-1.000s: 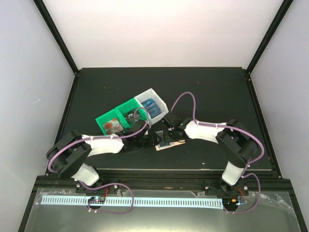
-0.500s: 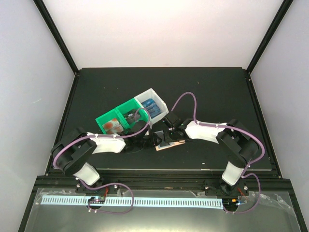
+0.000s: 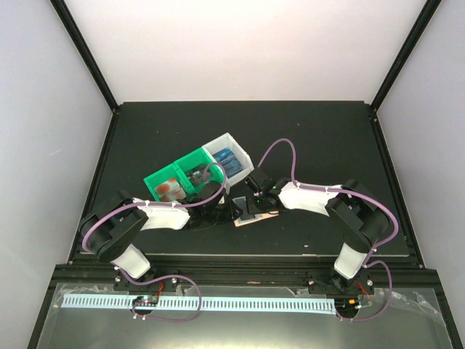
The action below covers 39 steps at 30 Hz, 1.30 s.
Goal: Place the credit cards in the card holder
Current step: Turn over the card slot in the card holder.
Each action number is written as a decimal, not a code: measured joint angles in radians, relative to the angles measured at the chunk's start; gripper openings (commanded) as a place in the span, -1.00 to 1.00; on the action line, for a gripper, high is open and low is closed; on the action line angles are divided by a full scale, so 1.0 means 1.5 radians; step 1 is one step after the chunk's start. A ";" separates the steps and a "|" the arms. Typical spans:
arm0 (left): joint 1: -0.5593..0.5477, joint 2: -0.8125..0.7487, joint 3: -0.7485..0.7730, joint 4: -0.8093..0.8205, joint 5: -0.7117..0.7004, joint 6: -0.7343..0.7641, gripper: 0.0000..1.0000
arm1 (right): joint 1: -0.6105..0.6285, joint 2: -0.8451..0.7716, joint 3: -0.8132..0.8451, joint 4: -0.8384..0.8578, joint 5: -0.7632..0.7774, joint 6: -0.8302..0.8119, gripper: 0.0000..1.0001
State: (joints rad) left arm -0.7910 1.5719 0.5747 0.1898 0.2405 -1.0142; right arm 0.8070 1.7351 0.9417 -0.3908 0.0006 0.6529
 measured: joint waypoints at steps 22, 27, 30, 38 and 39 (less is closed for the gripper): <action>0.000 0.000 0.000 0.018 0.015 0.046 -0.62 | 0.000 0.000 0.000 0.000 0.000 0.000 -0.98; 0.000 -0.001 0.000 0.035 0.025 0.063 -0.50 | 0.000 -0.001 -0.002 0.002 -0.001 0.001 -0.87; 0.000 -0.001 0.000 0.050 0.035 0.069 -0.44 | -0.001 -0.008 -0.013 0.017 -0.003 0.002 -0.74; 0.001 -0.001 0.000 0.104 0.068 0.071 -0.39 | -0.004 -0.026 -0.033 0.039 -0.005 0.005 -0.61; 0.000 -0.001 0.000 0.110 0.071 0.071 -0.39 | -0.005 -0.029 -0.036 0.042 -0.006 0.007 -0.61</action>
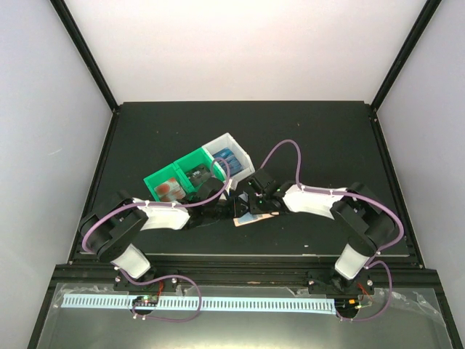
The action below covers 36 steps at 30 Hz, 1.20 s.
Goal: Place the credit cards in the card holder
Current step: Turn over the card slot in the card holder.
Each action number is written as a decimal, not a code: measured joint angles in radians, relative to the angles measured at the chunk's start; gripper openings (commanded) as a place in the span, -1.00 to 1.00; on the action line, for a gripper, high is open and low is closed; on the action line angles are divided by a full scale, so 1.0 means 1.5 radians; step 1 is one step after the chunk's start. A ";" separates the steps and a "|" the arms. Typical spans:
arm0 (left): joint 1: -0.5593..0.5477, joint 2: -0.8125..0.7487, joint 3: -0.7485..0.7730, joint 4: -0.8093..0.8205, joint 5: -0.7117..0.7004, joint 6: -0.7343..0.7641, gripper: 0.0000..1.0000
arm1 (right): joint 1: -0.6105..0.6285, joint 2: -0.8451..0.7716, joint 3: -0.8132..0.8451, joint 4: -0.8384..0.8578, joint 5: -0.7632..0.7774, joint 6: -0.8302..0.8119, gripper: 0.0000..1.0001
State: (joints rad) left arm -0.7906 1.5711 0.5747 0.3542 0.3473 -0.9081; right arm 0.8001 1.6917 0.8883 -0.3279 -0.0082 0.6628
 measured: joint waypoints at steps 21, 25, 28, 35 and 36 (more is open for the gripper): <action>0.002 0.010 0.000 0.014 0.012 0.017 -0.57 | -0.008 -0.124 -0.066 -0.006 0.030 0.030 -0.52; 0.002 0.010 0.000 0.014 0.014 0.024 -0.55 | -0.008 -0.132 -0.071 0.000 0.010 0.023 -0.44; 0.002 0.010 0.000 0.014 0.016 0.029 -0.55 | -0.008 -0.143 -0.076 0.008 -0.012 0.012 -0.32; 0.003 0.015 0.007 0.014 0.024 0.038 -0.54 | -0.009 -0.173 -0.101 0.024 -0.039 -0.014 -0.17; 0.003 0.016 0.009 0.014 0.027 0.039 -0.54 | -0.010 -0.179 -0.108 0.025 -0.041 -0.018 -0.16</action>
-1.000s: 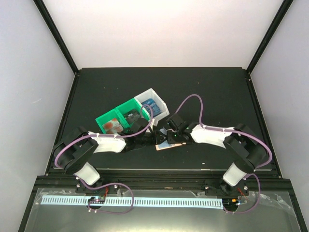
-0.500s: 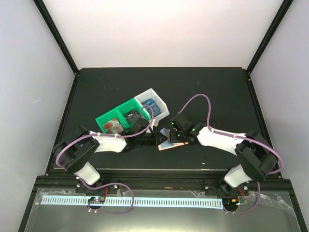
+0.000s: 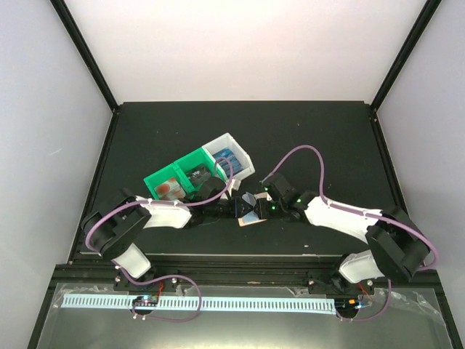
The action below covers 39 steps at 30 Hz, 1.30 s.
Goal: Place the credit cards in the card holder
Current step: Turn over the card slot in the card holder.
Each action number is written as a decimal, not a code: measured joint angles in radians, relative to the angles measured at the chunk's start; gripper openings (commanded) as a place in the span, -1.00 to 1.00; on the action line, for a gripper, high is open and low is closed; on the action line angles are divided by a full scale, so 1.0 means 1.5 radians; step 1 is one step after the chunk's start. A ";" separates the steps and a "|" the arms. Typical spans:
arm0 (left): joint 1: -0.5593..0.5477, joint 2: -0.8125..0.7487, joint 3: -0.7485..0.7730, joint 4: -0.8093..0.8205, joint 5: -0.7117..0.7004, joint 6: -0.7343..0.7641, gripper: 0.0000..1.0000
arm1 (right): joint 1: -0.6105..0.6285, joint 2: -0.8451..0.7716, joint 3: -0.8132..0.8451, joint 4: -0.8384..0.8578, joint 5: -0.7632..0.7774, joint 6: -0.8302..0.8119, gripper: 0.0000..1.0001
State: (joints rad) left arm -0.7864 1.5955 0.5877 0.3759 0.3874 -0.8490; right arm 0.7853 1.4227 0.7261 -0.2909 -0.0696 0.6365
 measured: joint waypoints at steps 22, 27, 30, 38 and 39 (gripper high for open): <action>0.001 0.029 0.022 0.005 0.019 0.010 -0.47 | -0.001 -0.058 -0.031 -0.003 -0.015 -0.024 0.00; 0.001 0.033 0.022 0.003 0.018 0.014 -0.47 | -0.001 -0.054 -0.035 0.001 -0.031 -0.037 0.01; 0.001 0.033 0.022 -0.001 0.018 0.016 -0.48 | -0.001 -0.048 -0.035 0.003 -0.032 -0.042 0.02; 0.004 0.034 0.033 -0.005 0.023 0.018 -0.50 | 0.000 -0.018 -0.035 0.004 -0.031 -0.064 0.09; 0.004 0.034 0.036 -0.004 0.025 0.018 -0.50 | 0.000 -0.016 -0.035 0.003 -0.031 -0.067 0.11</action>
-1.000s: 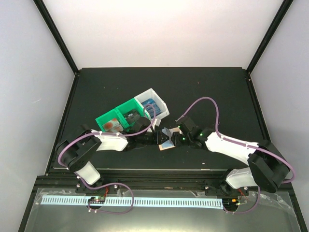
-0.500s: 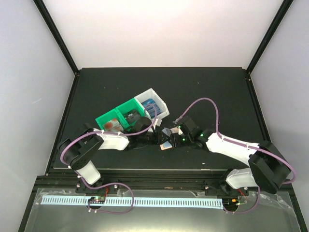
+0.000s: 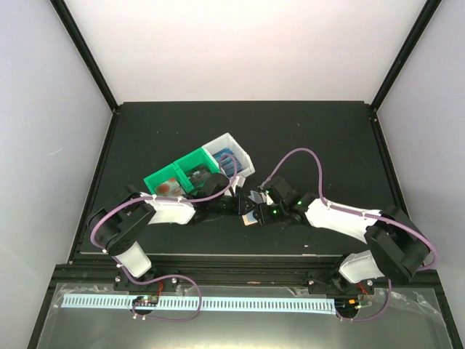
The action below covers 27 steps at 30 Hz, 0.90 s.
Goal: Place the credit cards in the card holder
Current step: Turn over the card slot in the card holder.
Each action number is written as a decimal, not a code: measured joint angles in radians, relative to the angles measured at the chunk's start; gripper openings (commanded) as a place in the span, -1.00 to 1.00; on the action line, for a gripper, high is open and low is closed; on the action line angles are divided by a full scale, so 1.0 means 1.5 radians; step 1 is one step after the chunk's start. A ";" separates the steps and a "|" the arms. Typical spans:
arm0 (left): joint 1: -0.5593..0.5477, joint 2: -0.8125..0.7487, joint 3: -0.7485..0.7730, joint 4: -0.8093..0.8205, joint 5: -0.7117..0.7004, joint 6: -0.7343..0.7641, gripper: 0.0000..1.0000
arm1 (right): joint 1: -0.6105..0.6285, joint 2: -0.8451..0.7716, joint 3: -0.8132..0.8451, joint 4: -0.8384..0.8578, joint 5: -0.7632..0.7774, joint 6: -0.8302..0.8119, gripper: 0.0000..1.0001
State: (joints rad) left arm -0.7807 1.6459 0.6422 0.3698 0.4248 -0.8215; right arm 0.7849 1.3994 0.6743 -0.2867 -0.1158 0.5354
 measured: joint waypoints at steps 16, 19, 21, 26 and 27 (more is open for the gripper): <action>0.000 0.006 0.017 0.006 0.012 0.002 -0.48 | 0.000 -0.032 0.000 -0.028 0.102 0.021 0.10; 0.000 0.006 0.017 0.006 0.011 0.002 -0.44 | 0.000 -0.047 0.000 -0.036 0.129 0.036 0.09; 0.000 0.006 0.017 0.005 0.011 0.004 -0.42 | 0.000 -0.055 0.000 -0.043 0.149 0.048 0.08; 0.000 0.006 0.017 -0.001 0.010 0.011 -0.39 | 0.000 -0.065 0.000 -0.069 0.207 0.079 0.08; 0.000 0.006 0.017 -0.003 0.009 0.012 -0.38 | 0.000 -0.065 0.000 -0.076 0.217 0.084 0.09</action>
State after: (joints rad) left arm -0.7807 1.6543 0.6682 0.3660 0.4381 -0.8032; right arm 0.7849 1.3014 0.6743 -0.4011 0.2092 0.6609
